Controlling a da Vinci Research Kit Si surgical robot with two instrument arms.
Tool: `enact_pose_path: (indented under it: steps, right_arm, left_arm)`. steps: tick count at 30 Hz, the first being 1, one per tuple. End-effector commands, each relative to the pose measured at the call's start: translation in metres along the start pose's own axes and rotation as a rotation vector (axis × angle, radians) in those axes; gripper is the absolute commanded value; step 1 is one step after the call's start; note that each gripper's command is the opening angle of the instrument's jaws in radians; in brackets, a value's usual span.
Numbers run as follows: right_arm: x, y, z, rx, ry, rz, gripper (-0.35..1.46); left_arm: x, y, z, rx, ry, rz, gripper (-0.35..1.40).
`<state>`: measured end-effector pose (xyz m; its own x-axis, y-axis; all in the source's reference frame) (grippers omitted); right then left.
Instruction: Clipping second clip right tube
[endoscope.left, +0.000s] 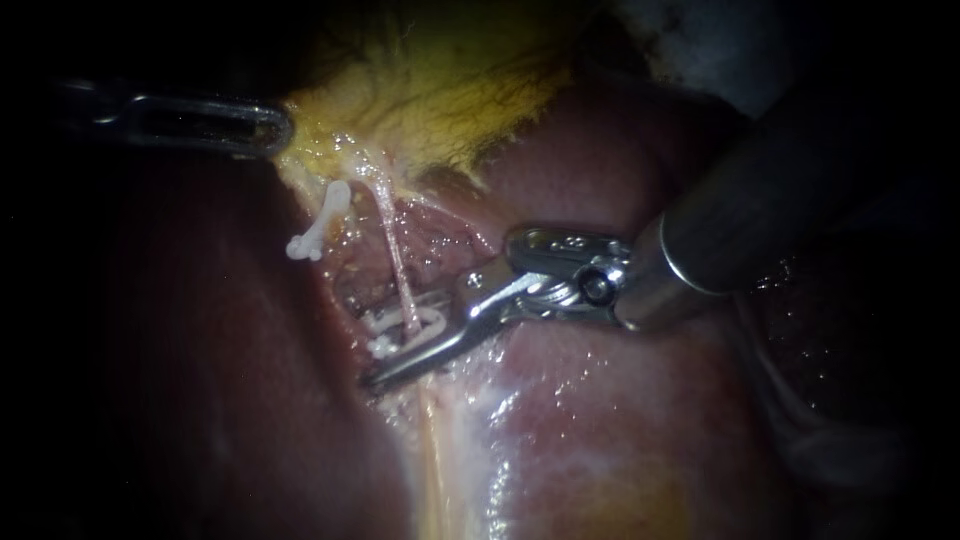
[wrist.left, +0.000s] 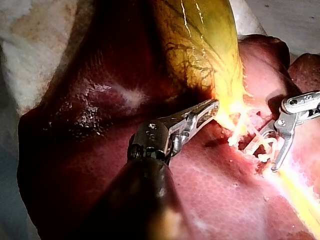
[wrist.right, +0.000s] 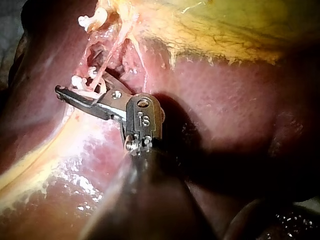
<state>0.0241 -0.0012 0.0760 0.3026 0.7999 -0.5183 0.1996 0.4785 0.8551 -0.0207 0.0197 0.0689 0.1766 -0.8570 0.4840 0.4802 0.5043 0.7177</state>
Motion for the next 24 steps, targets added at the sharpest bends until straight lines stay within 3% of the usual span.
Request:
enact_pose_path:
  steps: [1, 3, 9, 12, 16, 20, 24]
  right_arm:
    - [-0.0001, 0.0000, 0.0001, 0.017, 0.018, -0.001, 0.61]
    - [-0.0002, 0.0001, 0.0001, 0.064, 0.057, 0.000, 0.61]
    - [-0.0017, 0.0003, 0.0005, 0.174, 0.115, 0.080, 0.61]
    - [-0.0027, 0.0004, 0.0007, 0.137, 0.156, 0.146, 0.59]
    - [-0.0033, 0.0002, 0.0010, 0.107, 0.178, 0.195, 0.58]
    - [-0.0031, -0.0003, 0.0007, 0.058, 0.225, 0.234, 0.56]
    - [-0.0025, -0.0007, 0.0000, 0.047, 0.231, 0.249, 0.56]
  left_arm:
    - [0.0000, 0.0000, 0.0000, 0.000, 0.000, 0.000, -0.35]
    - [0.0000, 0.0000, 0.0000, 0.000, 0.000, 0.000, -0.35]
    - [0.0000, 0.0000, 0.0000, 0.000, 0.000, 0.000, -0.35]
    - [0.0000, 0.0000, 0.0000, 0.000, 0.000, 0.000, -0.35]
    - [0.0000, 0.0000, 0.0000, 0.000, 0.000, 0.000, -0.35]
    - [0.0000, 0.0000, 0.0000, 0.000, 0.000, 0.000, -0.35]
    - [0.0000, 0.0000, 0.0000, 0.000, 0.000, 0.000, -0.35]
